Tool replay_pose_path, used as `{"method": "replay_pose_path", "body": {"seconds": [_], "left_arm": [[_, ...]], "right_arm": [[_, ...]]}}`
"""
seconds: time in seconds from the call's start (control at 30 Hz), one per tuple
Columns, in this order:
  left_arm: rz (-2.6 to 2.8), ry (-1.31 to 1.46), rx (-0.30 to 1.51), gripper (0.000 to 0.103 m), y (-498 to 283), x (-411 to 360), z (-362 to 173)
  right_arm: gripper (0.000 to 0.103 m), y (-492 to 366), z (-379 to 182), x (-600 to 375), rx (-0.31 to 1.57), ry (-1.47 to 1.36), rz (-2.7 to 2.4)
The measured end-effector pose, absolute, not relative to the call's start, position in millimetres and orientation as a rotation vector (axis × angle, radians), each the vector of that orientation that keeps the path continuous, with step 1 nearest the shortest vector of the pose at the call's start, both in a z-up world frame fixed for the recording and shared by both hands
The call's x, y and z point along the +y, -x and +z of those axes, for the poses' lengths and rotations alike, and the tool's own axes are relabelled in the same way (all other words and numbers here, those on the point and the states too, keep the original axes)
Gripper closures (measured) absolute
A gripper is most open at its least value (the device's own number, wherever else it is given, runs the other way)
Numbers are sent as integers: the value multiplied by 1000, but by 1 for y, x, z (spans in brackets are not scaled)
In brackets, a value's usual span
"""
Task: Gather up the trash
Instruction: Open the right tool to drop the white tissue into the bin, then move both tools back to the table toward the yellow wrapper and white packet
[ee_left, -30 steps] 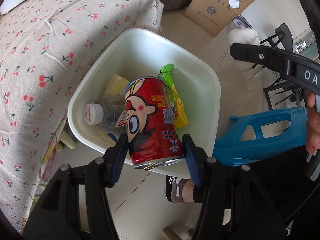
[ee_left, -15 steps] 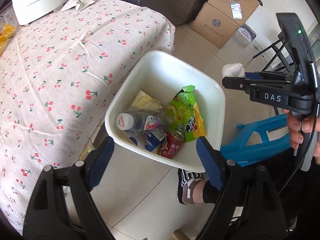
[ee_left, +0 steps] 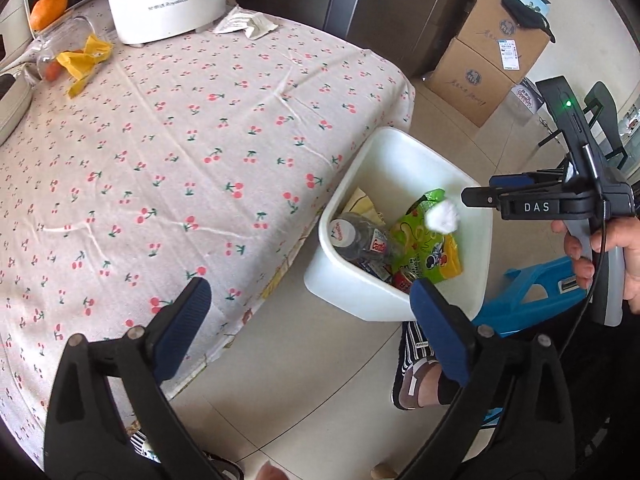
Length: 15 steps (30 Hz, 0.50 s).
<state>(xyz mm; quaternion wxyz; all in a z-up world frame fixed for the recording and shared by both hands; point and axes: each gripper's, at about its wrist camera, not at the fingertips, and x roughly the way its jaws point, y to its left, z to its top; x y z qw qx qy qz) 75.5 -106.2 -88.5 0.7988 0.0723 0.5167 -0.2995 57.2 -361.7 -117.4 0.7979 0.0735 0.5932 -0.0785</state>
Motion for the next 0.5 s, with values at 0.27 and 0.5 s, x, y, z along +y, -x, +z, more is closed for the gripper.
{"method": "replay_pose_path", "body": {"seconds": [0.27, 0.5], "left_arm": [[-566, -120, 1066, 1, -79, -68, -81], [-469, -69, 1043, 1, -91, -32, -78]], "right_arm": [[31, -69, -114, -349, 1255, -162, -167], [24, -82, -100, -332, 1186, -143, -164]]}}
